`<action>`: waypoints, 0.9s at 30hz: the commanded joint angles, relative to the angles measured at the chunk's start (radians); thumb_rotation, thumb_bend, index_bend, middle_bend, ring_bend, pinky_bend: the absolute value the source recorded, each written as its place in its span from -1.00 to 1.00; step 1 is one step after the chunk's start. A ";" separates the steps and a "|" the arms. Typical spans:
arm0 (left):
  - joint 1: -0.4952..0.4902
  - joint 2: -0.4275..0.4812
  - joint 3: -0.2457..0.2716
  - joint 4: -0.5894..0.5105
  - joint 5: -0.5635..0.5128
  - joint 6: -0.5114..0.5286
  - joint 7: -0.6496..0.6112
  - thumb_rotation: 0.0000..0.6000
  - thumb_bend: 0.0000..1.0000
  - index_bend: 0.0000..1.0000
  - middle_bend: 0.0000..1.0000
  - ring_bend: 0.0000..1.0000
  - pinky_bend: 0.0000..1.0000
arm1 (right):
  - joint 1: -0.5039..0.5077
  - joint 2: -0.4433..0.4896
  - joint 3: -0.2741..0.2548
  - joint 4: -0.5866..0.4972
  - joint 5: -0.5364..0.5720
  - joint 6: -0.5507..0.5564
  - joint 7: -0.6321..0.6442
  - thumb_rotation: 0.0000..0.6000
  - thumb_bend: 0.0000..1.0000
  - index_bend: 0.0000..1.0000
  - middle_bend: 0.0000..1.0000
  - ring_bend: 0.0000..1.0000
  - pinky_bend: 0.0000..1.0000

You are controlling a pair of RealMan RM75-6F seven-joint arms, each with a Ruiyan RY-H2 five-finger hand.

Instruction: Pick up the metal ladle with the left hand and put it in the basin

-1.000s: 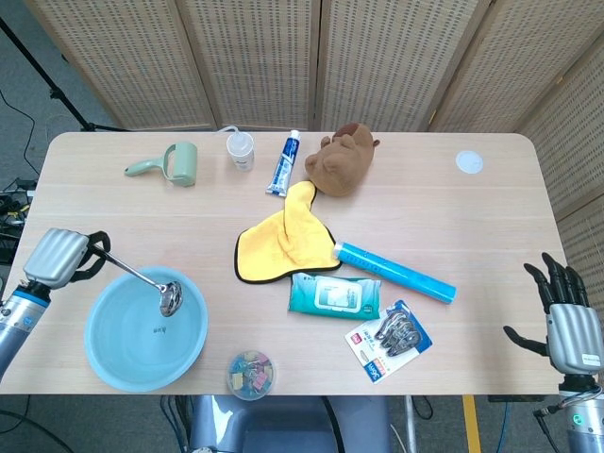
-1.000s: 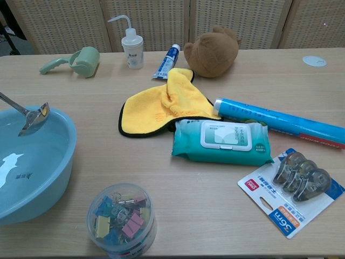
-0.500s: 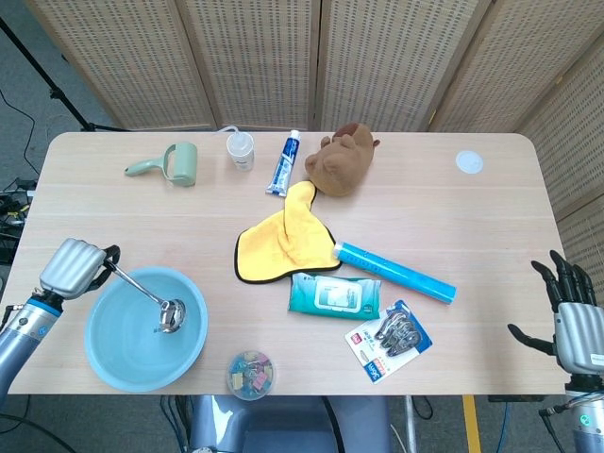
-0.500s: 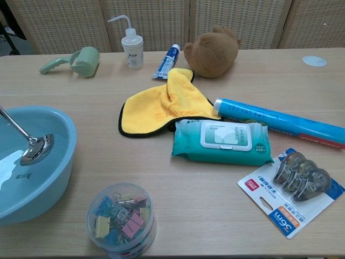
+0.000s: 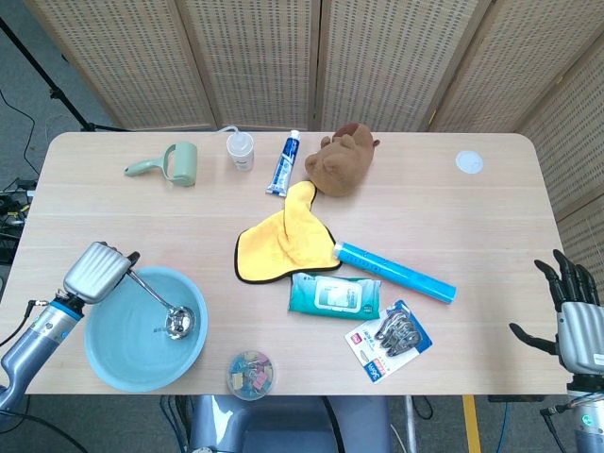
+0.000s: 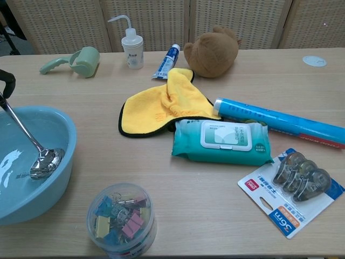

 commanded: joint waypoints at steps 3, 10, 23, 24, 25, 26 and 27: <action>-0.006 0.004 -0.001 -0.024 0.019 0.019 0.081 1.00 0.04 0.67 0.79 0.53 0.46 | -0.001 0.002 0.001 -0.002 0.001 0.000 0.002 1.00 -1.00 -0.77 -1.00 -1.00 -1.00; -0.014 0.006 0.003 -0.045 0.050 0.033 0.188 1.00 0.03 0.67 0.79 0.53 0.46 | -0.002 0.006 0.003 -0.004 0.002 0.003 0.006 1.00 -1.00 -0.77 -1.00 -1.00 -1.00; -0.018 0.025 0.004 -0.095 0.043 0.022 0.204 1.00 0.03 0.68 0.79 0.53 0.46 | -0.004 0.012 0.006 -0.006 0.005 0.005 0.015 1.00 -1.00 -0.77 -1.00 -1.00 -1.00; -0.017 0.030 0.004 -0.100 0.042 0.022 0.201 1.00 0.03 0.68 0.79 0.53 0.46 | -0.004 0.012 0.006 -0.006 0.004 0.005 0.014 1.00 -1.00 -0.77 -1.00 -1.00 -1.00; -0.017 0.033 0.004 -0.103 0.041 0.022 0.201 1.00 0.02 0.68 0.79 0.53 0.46 | -0.004 0.012 0.006 -0.007 0.004 0.005 0.014 1.00 -1.00 -0.77 -1.00 -1.00 -1.00; -0.017 0.042 0.002 -0.113 0.037 0.022 0.194 1.00 0.02 0.68 0.79 0.53 0.46 | -0.004 0.011 0.006 -0.007 0.004 0.005 0.013 1.00 -1.00 -0.77 -1.00 -1.00 -1.00; -0.017 0.050 0.002 -0.124 0.034 0.019 0.187 1.00 0.01 0.68 0.79 0.53 0.46 | -0.004 0.011 0.005 -0.007 0.003 0.005 0.012 1.00 -1.00 -0.77 -1.00 -1.00 -1.00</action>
